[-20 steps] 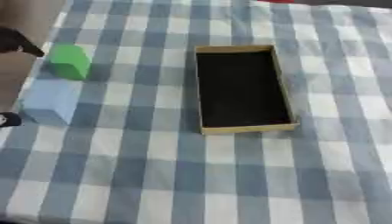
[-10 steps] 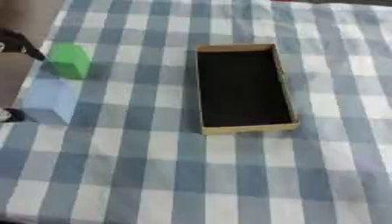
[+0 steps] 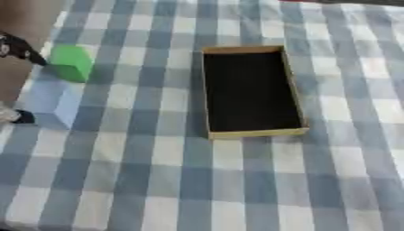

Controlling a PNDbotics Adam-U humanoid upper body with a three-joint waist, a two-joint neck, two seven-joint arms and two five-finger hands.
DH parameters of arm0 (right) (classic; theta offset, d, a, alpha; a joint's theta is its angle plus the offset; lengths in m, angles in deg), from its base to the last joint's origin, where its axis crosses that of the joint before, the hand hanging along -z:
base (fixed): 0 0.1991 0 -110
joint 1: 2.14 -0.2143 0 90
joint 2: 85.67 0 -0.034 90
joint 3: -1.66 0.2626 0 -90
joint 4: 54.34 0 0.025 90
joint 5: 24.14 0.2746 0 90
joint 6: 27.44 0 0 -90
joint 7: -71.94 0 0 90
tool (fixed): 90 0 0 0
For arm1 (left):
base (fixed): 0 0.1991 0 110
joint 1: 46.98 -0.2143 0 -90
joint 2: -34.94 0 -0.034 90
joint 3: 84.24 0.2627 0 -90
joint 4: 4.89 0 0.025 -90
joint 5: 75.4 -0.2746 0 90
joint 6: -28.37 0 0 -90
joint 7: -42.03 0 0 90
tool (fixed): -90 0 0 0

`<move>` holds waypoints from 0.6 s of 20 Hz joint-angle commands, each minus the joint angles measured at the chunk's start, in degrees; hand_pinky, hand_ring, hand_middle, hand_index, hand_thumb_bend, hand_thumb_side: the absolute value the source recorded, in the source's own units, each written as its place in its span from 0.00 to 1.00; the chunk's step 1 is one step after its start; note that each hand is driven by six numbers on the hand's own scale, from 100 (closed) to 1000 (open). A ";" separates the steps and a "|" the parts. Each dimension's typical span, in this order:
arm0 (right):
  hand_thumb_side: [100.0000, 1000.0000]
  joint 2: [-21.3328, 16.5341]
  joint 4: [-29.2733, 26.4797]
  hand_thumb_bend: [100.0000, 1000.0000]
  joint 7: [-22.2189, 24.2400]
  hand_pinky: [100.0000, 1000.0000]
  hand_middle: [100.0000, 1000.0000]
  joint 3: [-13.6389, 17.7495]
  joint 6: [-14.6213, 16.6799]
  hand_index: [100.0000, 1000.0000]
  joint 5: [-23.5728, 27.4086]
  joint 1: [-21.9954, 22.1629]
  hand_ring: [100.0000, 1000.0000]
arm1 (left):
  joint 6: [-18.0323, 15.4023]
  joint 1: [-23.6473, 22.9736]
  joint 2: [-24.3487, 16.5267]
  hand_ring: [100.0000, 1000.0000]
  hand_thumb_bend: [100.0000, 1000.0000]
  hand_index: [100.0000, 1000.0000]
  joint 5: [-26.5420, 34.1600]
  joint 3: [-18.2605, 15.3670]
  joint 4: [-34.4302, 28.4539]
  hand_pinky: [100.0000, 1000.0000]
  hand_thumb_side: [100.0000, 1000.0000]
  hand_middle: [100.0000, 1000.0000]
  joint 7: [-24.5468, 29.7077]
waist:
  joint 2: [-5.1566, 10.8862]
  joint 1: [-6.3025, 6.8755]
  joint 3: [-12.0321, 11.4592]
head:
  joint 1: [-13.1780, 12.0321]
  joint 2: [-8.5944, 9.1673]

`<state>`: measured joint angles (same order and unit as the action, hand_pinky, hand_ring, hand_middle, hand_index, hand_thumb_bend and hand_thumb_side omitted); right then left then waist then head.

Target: Pick up objects on the table and place them in the box.

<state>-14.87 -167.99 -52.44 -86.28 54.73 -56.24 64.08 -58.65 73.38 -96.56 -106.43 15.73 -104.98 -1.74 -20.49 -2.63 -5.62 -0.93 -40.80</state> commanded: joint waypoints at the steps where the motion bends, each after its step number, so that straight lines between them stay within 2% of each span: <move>1: 1.00 -1.59 -0.95 0.00 -0.17 0.81 0.79 0.40 -0.07 0.79 0.31 -0.77 0.78 | -0.07 1.24 -0.94 0.87 0.54 0.88 0.39 -0.13 0.98 0.84 0.29 0.80 0.45 | 0.88 0.08 0.11 | 0.06 0.26; 12: 1.00 -1.29 -0.95 0.00 -0.58 0.81 0.79 0.61 -0.26 0.79 0.39 -0.72 0.78 | -1.15 2.73 0.51 0.86 0.55 0.87 -0.26 1.46 4.44 0.83 0.28 0.79 2.20 | 0.62 0.04 0.48 | 0.08 0.31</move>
<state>-14.84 -167.99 -52.80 -86.26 54.51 -56.20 63.99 -59.69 75.32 -94.88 -106.48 17.59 -100.58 0.12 -20.84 -2.84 -5.19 -0.88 -40.78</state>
